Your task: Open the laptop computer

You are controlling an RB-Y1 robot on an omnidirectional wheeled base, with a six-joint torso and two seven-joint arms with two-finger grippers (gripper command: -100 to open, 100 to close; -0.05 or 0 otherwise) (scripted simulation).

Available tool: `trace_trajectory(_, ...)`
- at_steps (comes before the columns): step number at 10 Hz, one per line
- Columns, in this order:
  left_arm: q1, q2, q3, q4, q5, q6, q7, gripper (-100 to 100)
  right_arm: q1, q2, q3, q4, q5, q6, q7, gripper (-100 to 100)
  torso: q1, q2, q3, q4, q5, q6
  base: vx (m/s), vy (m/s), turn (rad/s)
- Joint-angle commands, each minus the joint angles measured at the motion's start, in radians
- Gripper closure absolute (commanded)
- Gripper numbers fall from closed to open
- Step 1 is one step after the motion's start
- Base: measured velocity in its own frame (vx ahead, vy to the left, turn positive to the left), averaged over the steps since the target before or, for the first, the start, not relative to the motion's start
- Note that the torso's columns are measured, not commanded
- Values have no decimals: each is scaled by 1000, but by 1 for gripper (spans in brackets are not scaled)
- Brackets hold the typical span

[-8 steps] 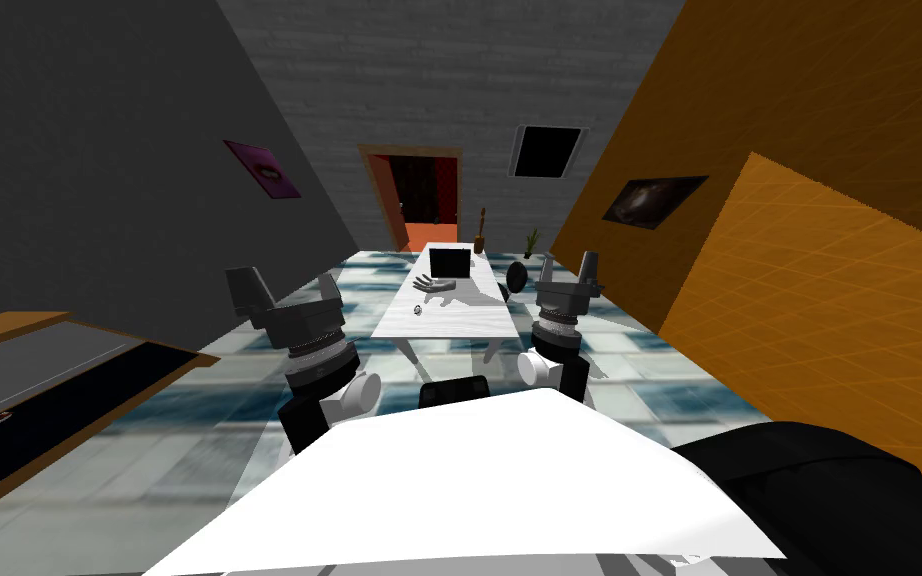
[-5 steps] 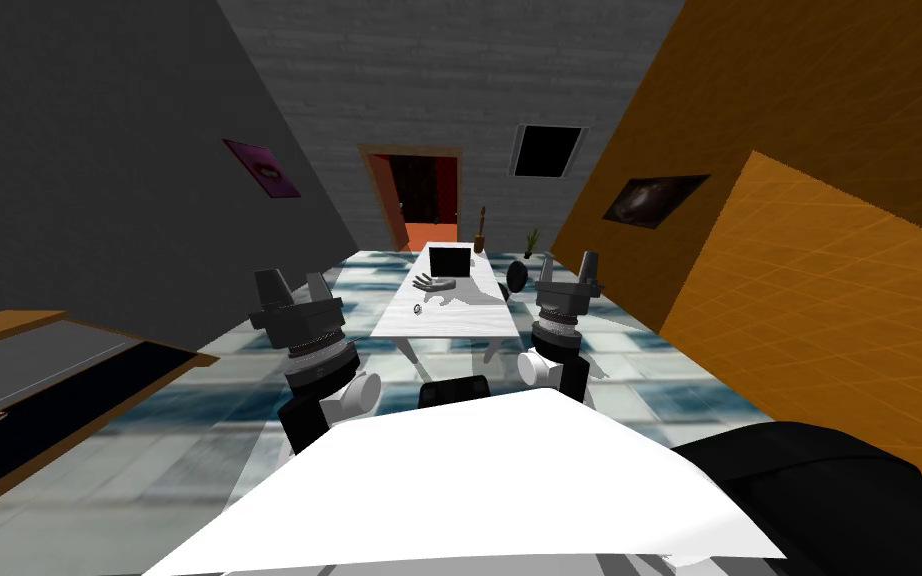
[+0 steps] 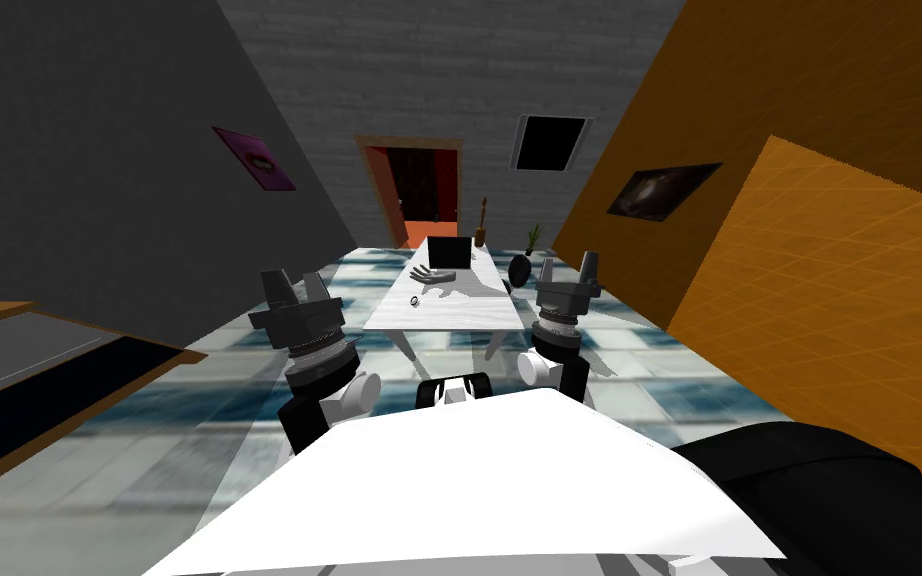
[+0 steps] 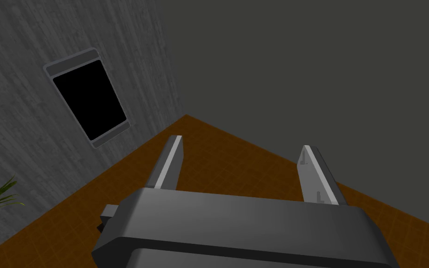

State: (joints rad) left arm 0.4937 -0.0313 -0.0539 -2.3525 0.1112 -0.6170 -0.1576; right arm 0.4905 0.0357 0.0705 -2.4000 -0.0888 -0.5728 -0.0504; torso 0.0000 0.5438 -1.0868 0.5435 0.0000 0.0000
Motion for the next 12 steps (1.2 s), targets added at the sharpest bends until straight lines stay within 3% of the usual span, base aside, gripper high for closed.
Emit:
trace_trajectory(1, 0, 0, 0, 0, 0, 0, 0, 0, 0, 0, 0, 0, 0, 0, 0, 0, 0, 74, -148, 74, 0, 0, 0, 0, 0)
trace_trajectory(2, 0, 0, 0, 0, 0, 0, 0, 0, -4, -42, -14, 16, 12, -2, 1, -100, 0, 148, -295, 148, 0, 0, -3, 46, -32)
trace_trajectory(3, 0, 0, 0, 0, 0, 0, 0, 0, -8, -73, -28, 31, 23, -4, 2, -100, 2, 182, -364, 181, 1, 0, -43, 135, -53)
trace_trajectory(7, 0, -1, 0, 0, 0, 0, 0, 0, -37, -194, -113, 136, 98, -16, 9, -100, 3, 195, -389, 195, 1, 0, -52, 279, -67)
trace_trajectory(8, 0, -1, 0, 0, 0, 0, 0, 0, -37, -194, -113, 139, 98, -16, 9, -100, 1, 195, -388, 195, 0, 0, -31, 224, -36)
trace_trajectory(10, 0, 0, 0, 0, 0, 0, 0, 0, -57, -250, -166, 201, 149, -24, 17, -100, -5, 192, -391, 194, -2, 0, -10, 244, -70)
trace_trajectory(11, 0, 0, 0, 0, 0, 0, 0, 0, -57, -250, -166, 213, 149, -24, 17, -100, 2, 192, -391, 194, 0, 0, -20, 235, -38)
trace_trajectory(12, 0, 0, 0, 0, 0, 0, 0, 0, -68, -278, -193, 250, 177, -28, 23, -100, 0, 194, -389, 194, 0, 0, -29, 244, -41)
